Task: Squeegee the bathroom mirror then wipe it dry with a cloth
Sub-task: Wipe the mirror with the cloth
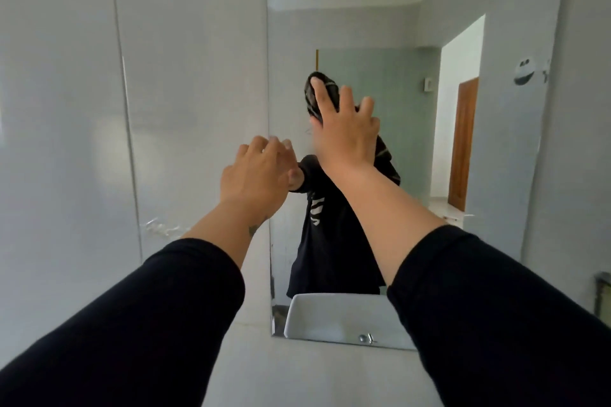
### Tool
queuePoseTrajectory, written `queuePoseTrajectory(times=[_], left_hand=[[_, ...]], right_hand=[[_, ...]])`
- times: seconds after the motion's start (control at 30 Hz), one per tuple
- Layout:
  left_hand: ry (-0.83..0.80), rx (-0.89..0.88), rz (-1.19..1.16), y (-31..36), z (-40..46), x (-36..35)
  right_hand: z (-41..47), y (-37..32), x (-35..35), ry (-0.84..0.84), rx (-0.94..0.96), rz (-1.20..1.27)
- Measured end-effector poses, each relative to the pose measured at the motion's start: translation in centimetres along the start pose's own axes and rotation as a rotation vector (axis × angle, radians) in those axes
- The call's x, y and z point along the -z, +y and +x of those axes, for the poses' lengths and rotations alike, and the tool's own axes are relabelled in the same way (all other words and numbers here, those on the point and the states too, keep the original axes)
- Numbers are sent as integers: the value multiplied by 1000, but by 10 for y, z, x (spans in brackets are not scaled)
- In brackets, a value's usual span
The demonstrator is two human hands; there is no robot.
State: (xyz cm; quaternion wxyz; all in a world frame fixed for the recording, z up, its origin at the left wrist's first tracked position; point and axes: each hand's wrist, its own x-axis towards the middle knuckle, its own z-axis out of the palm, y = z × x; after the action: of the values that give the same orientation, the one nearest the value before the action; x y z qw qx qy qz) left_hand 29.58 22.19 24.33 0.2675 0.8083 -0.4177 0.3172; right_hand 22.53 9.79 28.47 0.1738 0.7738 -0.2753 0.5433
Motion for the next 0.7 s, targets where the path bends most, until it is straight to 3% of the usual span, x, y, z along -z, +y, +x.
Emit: queuePoseTrajectory(times=[0.27, 0.4, 0.7], left_hand=[[-427, 105, -21, -26, -27, 0], [-455, 86, -79, -16, -36, -5], [-462, -19, -149, 31, -43, -21]], right_hand=[[-29, -35, -17, -159, 242, -81], [-44, -21, -16, -171, 314, -114], [-57, 56, 6, -124, 86, -53]])
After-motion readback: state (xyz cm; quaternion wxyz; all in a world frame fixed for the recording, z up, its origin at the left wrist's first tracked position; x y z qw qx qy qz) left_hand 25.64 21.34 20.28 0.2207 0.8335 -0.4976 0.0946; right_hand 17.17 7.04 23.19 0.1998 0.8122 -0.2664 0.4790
